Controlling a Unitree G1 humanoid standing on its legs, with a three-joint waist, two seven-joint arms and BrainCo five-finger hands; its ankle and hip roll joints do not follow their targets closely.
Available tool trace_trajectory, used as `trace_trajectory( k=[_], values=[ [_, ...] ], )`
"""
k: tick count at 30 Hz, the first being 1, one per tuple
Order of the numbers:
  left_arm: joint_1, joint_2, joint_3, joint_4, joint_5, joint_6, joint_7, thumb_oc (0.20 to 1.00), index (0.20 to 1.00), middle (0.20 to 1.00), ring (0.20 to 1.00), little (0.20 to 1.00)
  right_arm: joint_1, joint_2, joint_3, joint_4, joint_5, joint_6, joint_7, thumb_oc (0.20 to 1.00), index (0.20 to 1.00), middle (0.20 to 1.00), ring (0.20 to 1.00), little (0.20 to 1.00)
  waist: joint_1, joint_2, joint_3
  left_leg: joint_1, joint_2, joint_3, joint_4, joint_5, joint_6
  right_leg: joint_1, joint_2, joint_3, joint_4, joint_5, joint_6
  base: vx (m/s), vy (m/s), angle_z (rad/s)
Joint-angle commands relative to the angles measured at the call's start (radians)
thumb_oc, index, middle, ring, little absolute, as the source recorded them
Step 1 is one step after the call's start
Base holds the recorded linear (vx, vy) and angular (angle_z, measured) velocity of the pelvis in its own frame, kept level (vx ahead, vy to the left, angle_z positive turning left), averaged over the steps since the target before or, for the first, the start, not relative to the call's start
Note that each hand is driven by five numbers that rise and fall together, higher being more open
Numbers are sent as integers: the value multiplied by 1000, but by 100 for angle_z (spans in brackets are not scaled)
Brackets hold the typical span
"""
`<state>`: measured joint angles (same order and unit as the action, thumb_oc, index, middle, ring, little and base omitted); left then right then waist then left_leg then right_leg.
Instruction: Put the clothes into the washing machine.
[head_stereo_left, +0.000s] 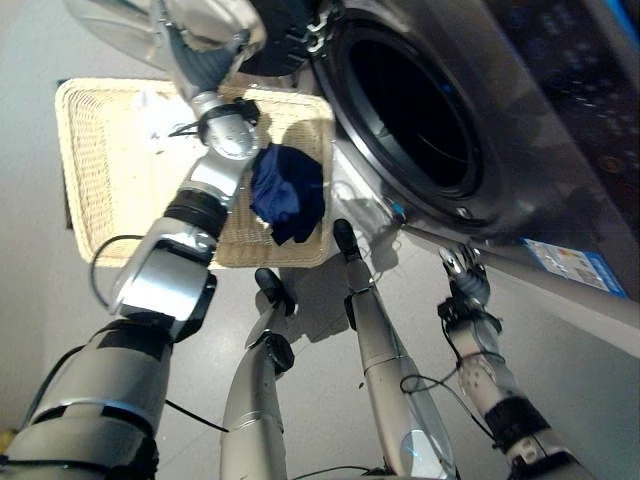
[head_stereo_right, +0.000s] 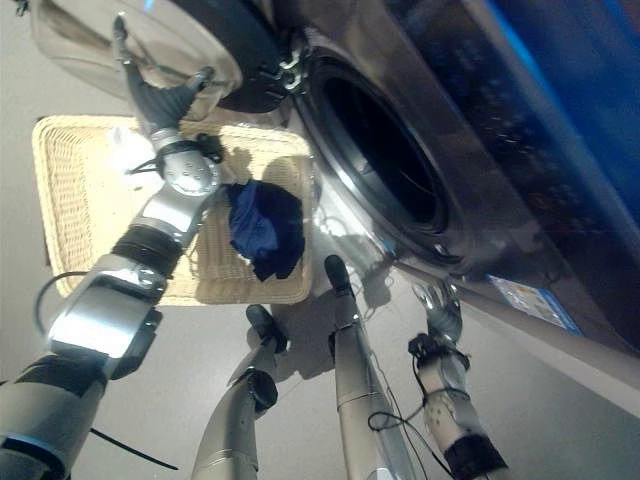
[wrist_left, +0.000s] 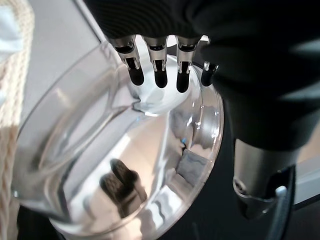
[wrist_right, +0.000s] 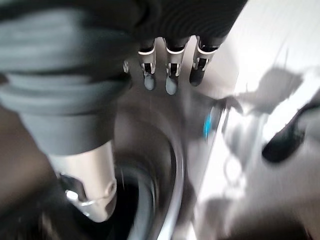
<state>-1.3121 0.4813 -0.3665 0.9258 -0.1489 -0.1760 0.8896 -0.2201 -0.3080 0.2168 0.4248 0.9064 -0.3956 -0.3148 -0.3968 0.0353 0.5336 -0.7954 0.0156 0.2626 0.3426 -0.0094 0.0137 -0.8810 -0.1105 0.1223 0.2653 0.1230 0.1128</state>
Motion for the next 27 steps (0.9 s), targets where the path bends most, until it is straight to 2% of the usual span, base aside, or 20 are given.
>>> trace_trajectory(
  k=[1, 2, 3, 5, 13, 22, 27],
  values=[
    [245, 83, -11, -80, -44, 47, -64, 1000, 1000, 1000, 1000, 1000, -241, -137, -32, 104, -53, -85, 28, 1000, 1000, 1000, 1000, 1000, 133, 27, -14, 60, -45, 24, -43, -6, -63, 21, 112, -103, 42, -72, -47, 74, 207, -56],
    [229, 90, -8, -32, -55, 67, -77, 1000, 1000, 1000, 1000, 1000, -220, -129, -10, 84, -61, -86, 40, 1000, 1000, 1000, 1000, 1000, 122, 19, -14, 77, -43, 20, -9, -53, -68, 43, 109, -97, 33, -92, -40, 84, 200, -14],
    [195, 110, -17, 34, -73, 98, -105, 1000, 1000, 1000, 1000, 1000, -197, -121, 16, 55, -53, -84, 66, 1000, 1000, 1000, 1000, 1000, 106, 8, -14, 64, -41, 32, 34, -80, -65, 36, 103, -87, 28, -88, -38, 91, 245, -21],
    [166, 131, -22, 95, -85, 131, -139, 1000, 1000, 1000, 1000, 1000, -164, -109, 45, 11, -60, -72, 78, 1000, 1000, 1000, 1000, 1000, 86, -5, -14, 49, -36, 41, 76, -105, -60, 25, 98, -74, 24, -85, -37, 26, 170, -19],
    [127, 169, -35, 238, -169, 212, -154, 1000, 1000, 1000, 1000, 1000, -78, -101, 109, -31, -56, -48, 143, 1000, 1000, 1000, 1000, 1000, 47, -27, -14, -1, -22, 56, 162, -153, -45, -22, 93, -38, 41, -84, -34, 29, 107, -7],
    [175, 149, 36, 238, -283, 134, -114, 1000, 1000, 1000, 1000, 1000, -26, -102, 149, -29, -115, -43, 142, 1000, 1000, 1000, 1000, 1000, 49, -30, -14, -4, -35, 38, 167, -160, -38, -30, 105, -19, 55, -89, -35, 16, 24, 1],
    [222, 146, 51, 210, -250, 131, -117, 1000, 1000, 1000, 1000, 1000, -18, -102, 157, -31, -139, -39, 130, 1000, 1000, 1000, 1000, 1000, 65, -28, -14, 11, -43, 26, 152, -151, -38, -15, 106, -29, 54, -90, -37, 2, -16, 7]
  ],
)
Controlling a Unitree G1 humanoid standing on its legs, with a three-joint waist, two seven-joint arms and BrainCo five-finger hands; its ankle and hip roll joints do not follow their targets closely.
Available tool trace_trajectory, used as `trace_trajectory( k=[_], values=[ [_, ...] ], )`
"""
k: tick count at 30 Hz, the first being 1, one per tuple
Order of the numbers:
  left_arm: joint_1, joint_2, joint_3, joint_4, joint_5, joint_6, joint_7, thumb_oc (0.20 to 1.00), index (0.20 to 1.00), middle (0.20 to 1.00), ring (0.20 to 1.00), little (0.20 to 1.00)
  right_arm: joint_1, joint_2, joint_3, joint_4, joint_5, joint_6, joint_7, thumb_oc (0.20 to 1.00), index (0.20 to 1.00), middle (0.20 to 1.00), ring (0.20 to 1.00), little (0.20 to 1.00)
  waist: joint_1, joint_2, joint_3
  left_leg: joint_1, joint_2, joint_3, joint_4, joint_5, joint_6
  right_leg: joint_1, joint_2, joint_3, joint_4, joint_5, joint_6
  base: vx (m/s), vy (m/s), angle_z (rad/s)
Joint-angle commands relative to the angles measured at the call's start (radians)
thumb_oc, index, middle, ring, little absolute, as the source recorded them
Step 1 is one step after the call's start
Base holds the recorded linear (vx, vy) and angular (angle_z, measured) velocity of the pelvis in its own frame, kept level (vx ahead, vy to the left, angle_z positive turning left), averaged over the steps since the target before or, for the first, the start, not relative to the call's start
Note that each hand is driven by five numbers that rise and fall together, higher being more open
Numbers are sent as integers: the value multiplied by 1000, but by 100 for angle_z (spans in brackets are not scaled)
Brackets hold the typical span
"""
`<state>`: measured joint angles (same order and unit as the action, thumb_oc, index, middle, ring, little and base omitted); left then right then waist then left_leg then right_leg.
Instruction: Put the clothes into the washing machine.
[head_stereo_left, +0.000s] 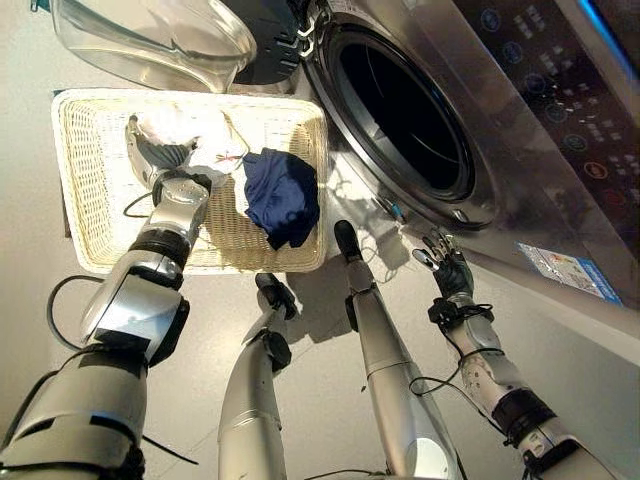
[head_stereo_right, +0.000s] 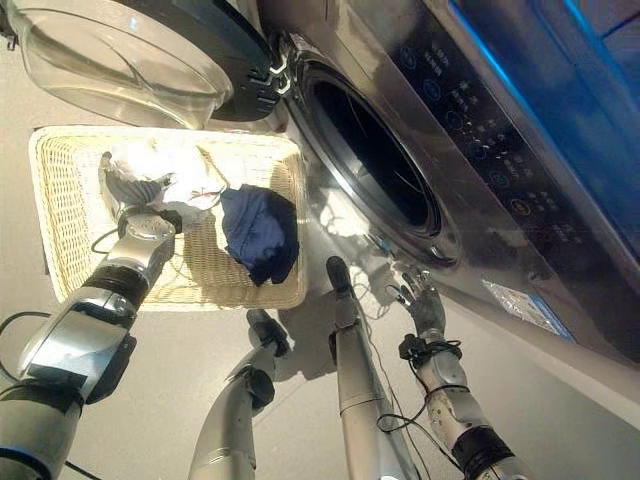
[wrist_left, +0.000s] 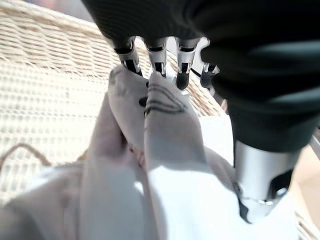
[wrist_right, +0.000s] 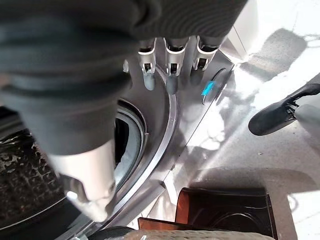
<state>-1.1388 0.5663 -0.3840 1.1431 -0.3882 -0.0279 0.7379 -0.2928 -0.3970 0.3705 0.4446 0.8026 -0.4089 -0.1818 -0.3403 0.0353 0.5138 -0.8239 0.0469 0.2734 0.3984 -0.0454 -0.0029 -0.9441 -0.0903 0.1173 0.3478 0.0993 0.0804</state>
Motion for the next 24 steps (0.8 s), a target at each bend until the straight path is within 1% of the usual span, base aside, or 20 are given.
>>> trace_trajectory(
  k=[1, 5, 6, 7, 8, 12, 16, 17, 18, 21, 22, 23, 24],
  values=[
    [54, 64, 65, -14, 9, -12, 33, 1000, 1000, 1000, 1000, 1000, 54, -13, 9, -54, -42, -24, -10, 1000, 1000, 1000, 1000, 1000, 14, -30, 6, 43, -75, 12, 88, -111, -22, 53, 87, -29, -29, -66, -5, -6, -24, 8],
    [56, 71, 60, -12, 26, -16, 27, 1000, 1000, 1000, 1000, 1000, 56, -17, 12, -54, -43, -25, -9, 1000, 1000, 1000, 1000, 1000, 17, -32, 6, 44, -76, 10, 86, -109, -21, 53, 88, -33, -29, -65, -6, -4, -13, 6],
    [45, 86, 45, -16, 60, -3, 11, 1000, 1000, 1000, 1000, 1000, 59, -23, 11, -58, -42, -19, -5, 1000, 1000, 1000, 1000, 1000, 21, -37, 6, 43, -79, 3, 86, -110, -19, 54, 90, -38, -30, -63, -8, -6, -16, 6],
    [44, 87, 44, -15, 60, -3, 10, 1000, 1000, 1000, 1000, 1000, 59, -22, 11, -58, -42, -19, -4, 1000, 1000, 1000, 1000, 1000, 21, -37, 6, 43, -79, 3, 86, -110, -19, 54, 90, -38, -30, -63, -8, -8, -11, 3],
    [27, 94, 28, -11, 74, -5, -15, 1000, 1000, 1000, 1000, 1000, 57, -24, 15, -56, -45, -16, -1, 1000, 1000, 1000, 1000, 1000, 21, -41, 6, 37, -80, -2, 91, -113, -17, 49, 91, -37, -28, -61, -8, -3, 2, 5],
    [-8, 99, -7, -5, 77, 4, -60, 1000, 1000, 1000, 1000, 1000, 58, -26, 24, -62, -41, -8, 3, 1000, 1000, 1000, 1000, 1000, 19, -46, 6, 21, -81, -8, 99, -115, -12, 33, 95, -36, -21, -57, -8, -4, 6, 7],
    [-61, 83, -71, 21, 82, 58, -145, 1000, 1000, 1000, 1000, 1000, 42, -26, 41, -55, -34, 8, 1, 1000, 1000, 1000, 1000, 1000, 11, -52, 6, 1, -83, -12, 114, -123, -4, 12, 99, -27, -13, -52, -9, 0, 17, 8],
    [-77, 76, -92, 35, 81, 57, -177, 1000, 1000, 1000, 1000, 1000, 34, -25, 45, -55, -30, 14, 1, 1000, 1000, 1000, 1000, 1000, 9, -54, 6, -6, -83, -13, 118, -125, -2, 5, 101, -24, -10, -51, -9, 4, 20, 8],
    [-99, 68, -123, 57, 105, 81, -216, 1000, 1000, 1000, 1000, 1000, 25, -25, 51, -55, -22, 19, 5, 1000, 1000, 1000, 1000, 1000, 4, -58, 6, -16, -85, -15, 123, -128, 1, -4, 105, -16, -6, -50, -9, 2, 17, 7],
    [-124, 60, -167, 78, 129, 105, -260, 1000, 1000, 1000, 1000, 1000, 15, -27, 59, -58, -10, 26, 5, 1000, 1000, 1000, 1000, 1000, 0, -63, 6, -30, -87, -17, 130, -131, 5, -18, 108, -8, -5, -46, -8, 0, 3, 3],
    [-124, 60, -167, 78, 129, 105, -260, 1000, 1000, 1000, 1000, 1000, 15, -27, 59, -58, -10, 26, 5, 1000, 1000, 1000, 1000, 1000, 0, -63, 6, -30, -87, -17, 130, -131, 5, -18, 108, -8, -5, -46, -8, 0, 0, 0],
    [-138, 57, -195, 93, 136, 122, -283, 1000, 1000, 1000, 1000, 1000, 10, -29, 61, -54, -2, 27, 9, 1000, 1000, 1000, 1000, 1000, -3, -65, 6, -35, -89, -18, 133, -132, 6, -23, 110, -3, -4, -43, -8, 0, 0, 0],
    [-152, 50, -226, 113, 177, 152, -325, 1000, 1000, 1000, 1000, 1000, 5, -32, 65, -55, 4, 28, 12, 1000, 1000, 1000, 1000, 1000, -10, -67, 6, -44, -89, -18, 137, -134, 6, -32, 109, 2, -3, -41, -7, 0, 0, 0]
  ],
)
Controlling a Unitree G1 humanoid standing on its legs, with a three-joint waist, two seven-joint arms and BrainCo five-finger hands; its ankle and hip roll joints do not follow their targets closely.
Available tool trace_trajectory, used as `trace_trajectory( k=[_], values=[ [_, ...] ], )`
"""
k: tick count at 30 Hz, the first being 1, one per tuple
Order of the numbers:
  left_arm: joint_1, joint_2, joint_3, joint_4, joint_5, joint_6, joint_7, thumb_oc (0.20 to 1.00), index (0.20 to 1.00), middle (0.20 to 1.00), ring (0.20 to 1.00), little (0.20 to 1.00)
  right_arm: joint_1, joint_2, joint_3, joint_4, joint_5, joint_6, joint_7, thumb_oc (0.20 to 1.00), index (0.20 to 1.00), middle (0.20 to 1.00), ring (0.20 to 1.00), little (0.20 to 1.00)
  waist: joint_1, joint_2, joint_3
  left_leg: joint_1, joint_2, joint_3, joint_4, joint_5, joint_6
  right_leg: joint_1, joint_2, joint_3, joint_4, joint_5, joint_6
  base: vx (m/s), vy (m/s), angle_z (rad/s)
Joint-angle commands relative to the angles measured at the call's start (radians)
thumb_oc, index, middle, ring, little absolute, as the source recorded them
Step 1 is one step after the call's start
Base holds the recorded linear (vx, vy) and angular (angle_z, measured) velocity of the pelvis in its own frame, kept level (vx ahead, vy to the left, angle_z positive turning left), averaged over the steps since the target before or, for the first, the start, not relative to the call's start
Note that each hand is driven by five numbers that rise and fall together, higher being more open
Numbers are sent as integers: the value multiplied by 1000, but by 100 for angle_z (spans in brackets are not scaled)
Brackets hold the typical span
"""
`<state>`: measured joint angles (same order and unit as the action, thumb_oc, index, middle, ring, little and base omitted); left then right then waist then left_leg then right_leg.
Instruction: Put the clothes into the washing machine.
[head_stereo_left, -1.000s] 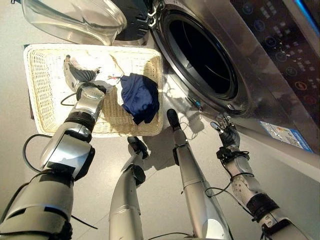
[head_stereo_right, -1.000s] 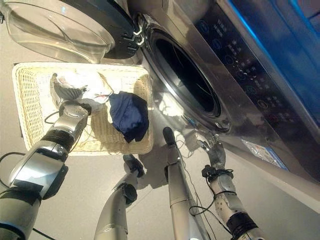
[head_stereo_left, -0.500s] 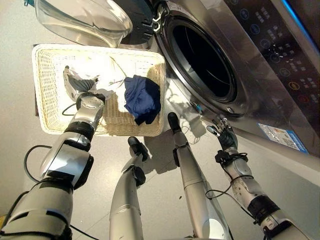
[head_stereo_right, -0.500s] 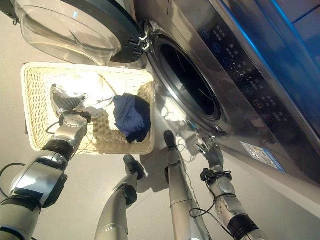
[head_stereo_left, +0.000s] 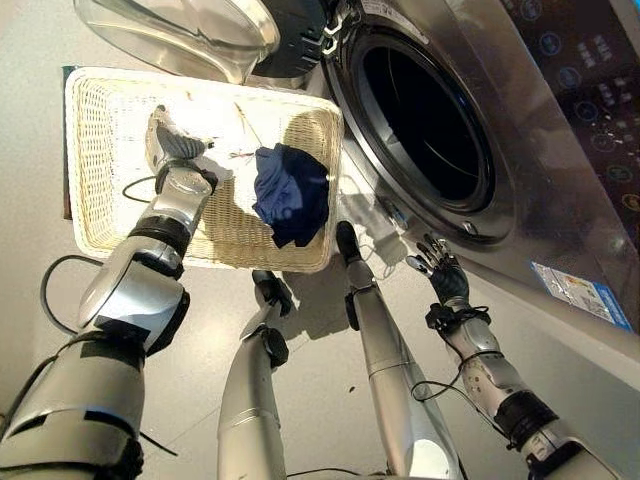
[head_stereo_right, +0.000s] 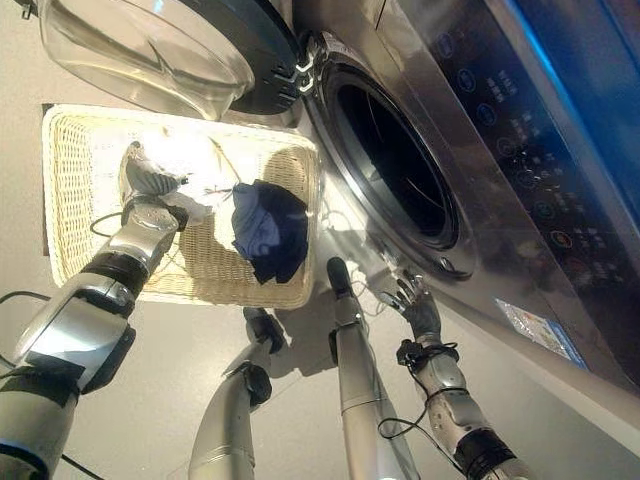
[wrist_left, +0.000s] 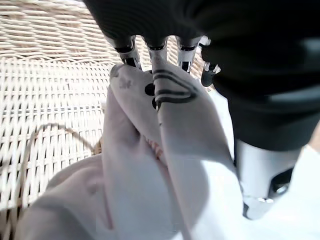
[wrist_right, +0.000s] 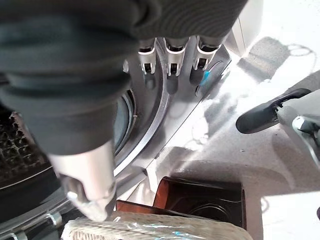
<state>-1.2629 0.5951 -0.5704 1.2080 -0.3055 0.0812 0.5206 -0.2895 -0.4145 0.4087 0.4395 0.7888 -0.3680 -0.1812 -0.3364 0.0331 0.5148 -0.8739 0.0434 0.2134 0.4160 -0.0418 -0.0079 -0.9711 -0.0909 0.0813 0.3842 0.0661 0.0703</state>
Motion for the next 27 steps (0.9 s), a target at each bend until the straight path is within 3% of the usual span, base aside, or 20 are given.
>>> trace_trajectory(
  k=[1, 3, 5, 6, 7, 9, 10, 15, 18, 22, 24, 25, 27],
  values=[
    [-35, 17, -62, 54, 101, 60, -126, 1000, 1000, 1000, 1000, 1000, -2, -17, 27, -49, 22, -12, 14, 1000, 1000, 1000, 1000, 1000, -16, -67, 5, 0, -85, 44, 121, -138, 11, -11, 109, 39, -38, -5, 4, 0, 0, 0],
    [-43, 8, -99, 65, 152, 100, -189, 1000, 1000, 1000, 1000, 1000, -8, -20, 27, -53, 27, -7, 20, 1000, 1000, 1000, 1000, 1000, -21, -69, 5, -5, -86, 45, 121, -139, 12, -17, 111, 43, -40, -2, 5, 0, 0, 0],
    [-53, -5, -160, 81, 231, 177, -277, 1000, 1000, 1000, 1000, 1000, -17, -29, 27, -60, 34, -2, 31, 1000, 1000, 1000, 1000, 1000, -30, -70, 5, -10, -87, 50, 119, -137, 12, -23, 111, 49, -44, 3, 6, 0, 0, 0],
    [-56, -8, -178, 87, 276, 199, -312, 915, 915, 915, 915, 915, -20, -31, 27, -59, 38, -1, 37, 1000, 1000, 1000, 1000, 1000, -31, -71, 5, -10, -88, 51, 118, -137, 12, -24, 112, 50, -45, 4, 6, 0, 0, 0],
    [-59, -19, -243, 99, 395, 279, -412, 514, 514, 514, 514, 514, -35, -37, 28, -54, 46, 5, 50, 1000, 1000, 1000, 1000, 1000, -37, -72, 5, -9, -88, 56, 116, -135, 11, -24, 111, 52, -50, 8, 7, 0, 0, 0],
    [-57, -23, -273, 100, 431, 305, -455, 382, 382, 382, 382, 382, -43, -41, 30, -52, 49, 6, 54, 1000, 1000, 1000, 1000, 1000, -38, -71, 5, -7, -89, 58, 113, -134, 10, -22, 111, 53, -52, 9, 8, -3, 13, -2],
    [-48, -36, -317, 105, 472, 347, -523, 200, 200, 200, 200, 200, -53, -50, 37, -54, 54, 9, 70, 1000, 1000, 1000, 1000, 1000, -43, -73, 5, 3, -87, 66, 103, -128, 6, -12, 110, 53, -58, 10, 8, -8, 24, -4],
    [-15, -54, -346, 90, 556, 395, -580, 200, 200, 200, 200, 200, -59, -59, 35, -61, 59, 8, 103, 1000, 1000, 1000, 1000, 1000, -42, -69, 5, 33, -87, 72, 64, -104, -6, 19, 109, 44, -78, 5, 6, -17, 9, -11],
    [8, -54, -341, 66, 550, 392, -554, 200, 200, 200, 200, 200, -57, -59, 29, -78, 57, 8, 105, 1000, 1000, 1000, 1000, 1000, -33, -63, 5, 54, -89, 69, 35, -87, -12, 40, 109, 35, -88, 2, 4, -23, -11, 0],
    [50, -40, -307, 16, 510, 367, -466, 200, 200, 200, 200, 200, -42, -51, 18, -114, 33, 3, 99, 1000, 1000, 1000, 1000, 1000, -11, -53, 5, 86, -90, 56, -24, -49, -23, 80, 106, 15, -111, -1, 0, -50, -40, 2],
    [71, -27, -279, -15, 479, 337, -412, 200, 200, 200, 200, 200, -33, -51, 10, -132, 22, 1, 94, 1000, 1000, 1000, 1000, 1000, 1, -48, 5, 100, -88, 50, -50, -31, -27, 95, 105, 5, -117, -4, -3, -68, -60, 4],
    [103, -6, -229, -67, 433, 288, -333, 200, 200, 200, 200, 200, -17, -51, -5, -156, 13, -13, 96, 1000, 1000, 1000, 1000, 1000, 23, -41, 5, 122, -87, 35, -91, -3, -33, 124, 104, -14, -123, -11, -6, -73, -74, 7],
    [111, -1, -217, -77, 417, 276, -311, 200, 200, 200, 200, 200, -12, -50, -8, -163, 4, -21, 97, 1000, 1000, 1000, 1000, 1000, 27, -39, 5, 129, -87, 30, -100, 4, -35, 133, 103, -19, -125, -13, -7, -60, -63, 17]
  ],
)
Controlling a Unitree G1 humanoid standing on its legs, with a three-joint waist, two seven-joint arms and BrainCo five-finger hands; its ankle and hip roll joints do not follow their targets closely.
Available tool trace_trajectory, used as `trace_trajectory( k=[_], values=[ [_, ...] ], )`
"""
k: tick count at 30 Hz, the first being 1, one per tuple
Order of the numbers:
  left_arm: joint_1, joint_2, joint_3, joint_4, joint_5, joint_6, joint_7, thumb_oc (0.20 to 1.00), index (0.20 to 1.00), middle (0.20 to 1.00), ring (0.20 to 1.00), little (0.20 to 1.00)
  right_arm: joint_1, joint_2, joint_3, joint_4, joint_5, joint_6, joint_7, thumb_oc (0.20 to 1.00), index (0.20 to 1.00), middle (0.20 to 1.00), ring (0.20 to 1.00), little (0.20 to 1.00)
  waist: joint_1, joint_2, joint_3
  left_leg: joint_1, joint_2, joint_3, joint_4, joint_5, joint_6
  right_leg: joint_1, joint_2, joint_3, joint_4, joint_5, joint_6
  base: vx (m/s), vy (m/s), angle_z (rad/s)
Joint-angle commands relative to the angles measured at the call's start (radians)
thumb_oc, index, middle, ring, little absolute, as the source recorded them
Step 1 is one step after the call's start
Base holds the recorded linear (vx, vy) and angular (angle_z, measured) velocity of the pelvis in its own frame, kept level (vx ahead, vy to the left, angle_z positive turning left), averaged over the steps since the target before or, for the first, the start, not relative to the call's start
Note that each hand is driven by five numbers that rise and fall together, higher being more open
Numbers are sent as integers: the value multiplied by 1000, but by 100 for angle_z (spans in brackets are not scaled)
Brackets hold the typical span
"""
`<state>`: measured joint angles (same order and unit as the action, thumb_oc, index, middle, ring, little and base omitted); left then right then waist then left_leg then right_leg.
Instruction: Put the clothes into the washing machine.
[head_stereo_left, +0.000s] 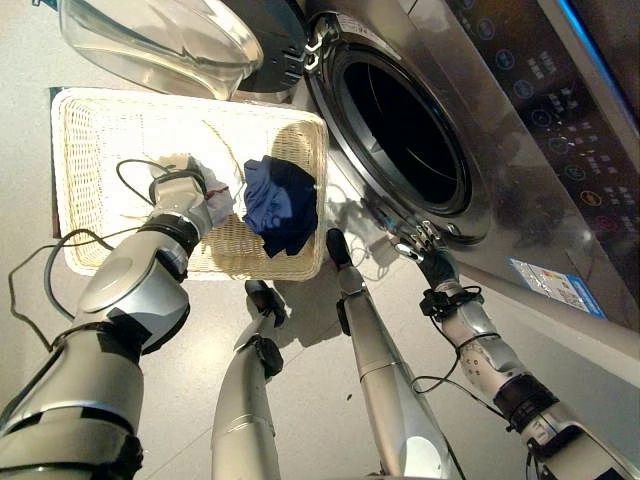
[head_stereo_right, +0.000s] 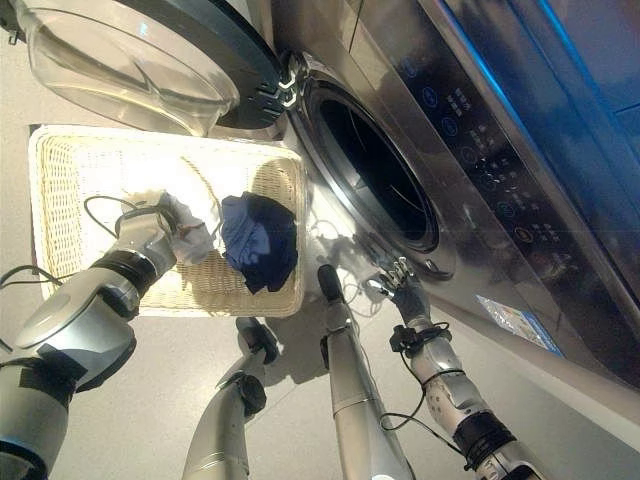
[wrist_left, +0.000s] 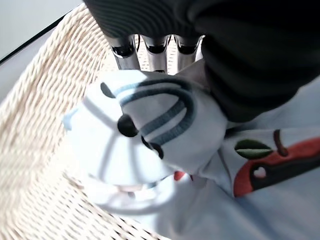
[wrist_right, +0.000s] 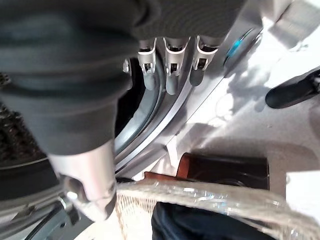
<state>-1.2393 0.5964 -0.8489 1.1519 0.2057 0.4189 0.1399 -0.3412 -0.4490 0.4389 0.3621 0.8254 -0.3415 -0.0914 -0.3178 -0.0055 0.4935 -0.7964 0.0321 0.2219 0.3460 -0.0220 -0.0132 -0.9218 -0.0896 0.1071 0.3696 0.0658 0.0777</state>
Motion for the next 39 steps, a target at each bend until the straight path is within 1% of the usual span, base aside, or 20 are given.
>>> trace_trajectory(
  k=[1, 4, 12, 13, 14, 16, 18, 21, 22, 23, 26, 28, 29, 30, 32, 33, 35, 36, 38, 39],
  values=[
    [112, 16, 102, -59, -118, -105, 121, 200, 200, 200, 200, 200, 50, -15, -48, -112, -54, -65, -4, 1000, 1000, 1000, 1000, 1000, 27, 6, 27, 73, -74, 9, -68, 5, -34, 110, 103, -58, -118, -20, -17, -80, -81, 37],
    [152, 52, 177, -127, -155, -173, 198, 200, 200, 200, 200, 200, 50, -15, -72, -153, -73, -86, -26, 1000, 1000, 1000, 1000, 1000, 59, 16, 27, 79, -72, -5, -129, 67, -37, 119, 99, -81, -134, -2, -23, -140, -100, 34],
    [318, 94, 357, -278, -234, -345, 369, 200, 200, 200, 200, 200, 66, -4, -110, -218, -127, -110, -53, 1000, 1000, 1000, 1000, 1000, 141, 33, 27, 162, -61, -67, -209, 105, -46, 215, 87, -152, -136, -42, -29, -62, -41, 26],
    [321, 94, 359, -280, -237, -348, 371, 200, 200, 200, 200, 200, 67, -4, -110, -219, -127, -110, -54, 1000, 1000, 1000, 1000, 1000, 141, 33, 27, 163, -61, -67, -210, 106, -46, 217, 87, -153, -136, -43, -29, -42, -23, 9],
    [350, 98, 396, -304, -255, -391, 388, 200, 200, 200, 200, 200, 62, -2, -113, -230, -139, -104, -60, 1000, 1000, 1000, 1000, 1000, 156, 34, 27, 180, -59, -75, -222, 110, -47, 235, 86, -164, -136, -49, -29, -35, -18, 11],
    [372, 95, 422, -325, -276, -429, 412, 200, 200, 200, 200, 200, 58, -2, -112, -239, -158, -102, -64, 1000, 1000, 1000, 1000, 1000, 165, 34, 27, 190, -57, -81, -231, 114, -48, 246, 85, -172, -138, -53, -30, -42, -22, 16],
    [430, 83, 476, -398, -304, -508, 432, 200, 200, 200, 200, 200, 50, -3, -112, -269, -208, -91, -69, 1000, 1000, 1000, 1000, 1000, 190, 32, 27, 212, -55, -99, -255, 123, -47, 272, 85, -189, -142, -59, -30, -43, -27, 18],
    [457, 73, 498, -445, -313, -553, 433, 200, 200, 200, 200, 200, 37, -2, -108, -285, -252, -82, -75, 1000, 1000, 1000, 1000, 1000, 203, 33, 27, 222, -53, -107, -268, 126, -47, 282, 85, -198, -146, -60, -29, -25, -16, 13],
    [484, 65, 514, -499, -317, -600, 417, 200, 200, 200, 200, 200, 20, -4, -107, -296, -295, -64, -74, 1000, 1000, 1000, 1000, 1000, 215, 33, 27, 235, -53, -112, -280, 129, -45, 295, 84, -208, -152, -60, -27, -27, -13, 18],
    [486, 64, 516, -503, -316, -601, 416, 200, 200, 200, 200, 200, 19, -4, -107, -297, -298, -64, -74, 1000, 1000, 1000, 1000, 1000, 216, 33, 27, 236, -53, -113, -281, 129, -45, 296, 84, -209, -153, -59, -27, -30, -16, 24],
    [512, 56, 531, -583, -316, -662, 380, 200, 200, 200, 200, 200, -20, -16, -98, -301, -376, -23, -76, 1000, 1000, 1000, 1000, 1000, 232, 33, 27, 244, -56, -120, -284, 127, -43, 306, 79, -219, -156, -60, -25, -16, -12, 21],
    [529, 51, 544, -660, -335, -706, 309, 200, 200, 200, 200, 200, -56, -31, -90, -301, -437, 4, -76, 1000, 1000, 1000, 1000, 1000, 246, 34, 27, 246, -58, -126, -282, 127, -40, 312, 76, -229, -159, -56, -24, -27, -18, 13],
    [529, 51, 544, -660, -335, -706, 309, 200, 200, 200, 200, 200, -56, -31, -90, -301, -437, 4, -76, 1000, 1000, 1000, 1000, 1000, 246, 34, 27, 246, -58, -126, -282, 127, -40, 312, 76, -229, -159, -56, -24, -13, -41, 8],
    [551, 50, 544, -740, -351, -737, 221, 200, 200, 200, 200, 200, -82, -48, -84, -302, -501, 43, -66, 1000, 1000, 1000, 1000, 1000, 259, 33, 27, 259, -64, -135, -277, 118, -38, 328, 70, -240, -153, -65, -21, -1, -50, 7],
    [562, 49, 536, -792, -371, -755, 154, 200, 200, 200, 200, 200, -117, -71, -76, -297, -550, 67, -61, 1000, 1000, 1000, 1000, 1000, 270, 33, 27, 261, -69, -142, -273, 116, -36, 334, 65, -248, -152, -64, -19, -6, -50, 10],
    [568, 47, 537, -824, -408, -762, 90, 200, 200, 200, 200, 200, -140, -88, -69, -296, -601, 85, -56, 1000, 1000, 1000, 1000, 1000, 276, 34, 27, 264, -71, -145, -270, 114, -35, 338, 62, -253, -150, -65, -17, -18, -29, 17],
    [574, 47, 532, -869, -488, -767, -5, 200, 200, 200, 200, 200, -181, -118, -55, -293, -665, 114, -47, 1000, 1000, 1000, 1000, 1000, 285, 37, 27, 269, -75, -148, -265, 111, -34, 345, 58, -259, -149, -64, -15, -5, -17, 20],
    [574, 47, 532, -869, -488, -767, -5, 200, 200, 200, 200, 200, -181, -118, -55, -293, -665, 114, -47, 1000, 1000, 1000, 1000, 1000, 285, 37, 27, 269, -75, -148, -265, 111, -34, 345, 58, -259, -149, -64, -15, 0, -13, 12],
    [585, 42, 524, -957, -640, -760, -191, 200, 200, 200, 200, 200, -268, -175, -11, -275, -735, 178, 2, 1000, 1000, 1000, 1000, 1000, 302, 46, 27, 269, -82, -152, -257, 109, -31, 349, 48, -272, -152, -56, -11, -24, -13, 6],
    [589, 41, 521, -975, -661, -754, -216, 200, 200, 200, 200, 200, -279, -182, -1, -273, -739, 194, 11, 1000, 1000, 1000, 1000, 1000, 305, 47, 27, 277, -84, -153, -257, 104, -30, 356, 45, -275, -149, -62, -10, -22, -5, 6]
  ],
)
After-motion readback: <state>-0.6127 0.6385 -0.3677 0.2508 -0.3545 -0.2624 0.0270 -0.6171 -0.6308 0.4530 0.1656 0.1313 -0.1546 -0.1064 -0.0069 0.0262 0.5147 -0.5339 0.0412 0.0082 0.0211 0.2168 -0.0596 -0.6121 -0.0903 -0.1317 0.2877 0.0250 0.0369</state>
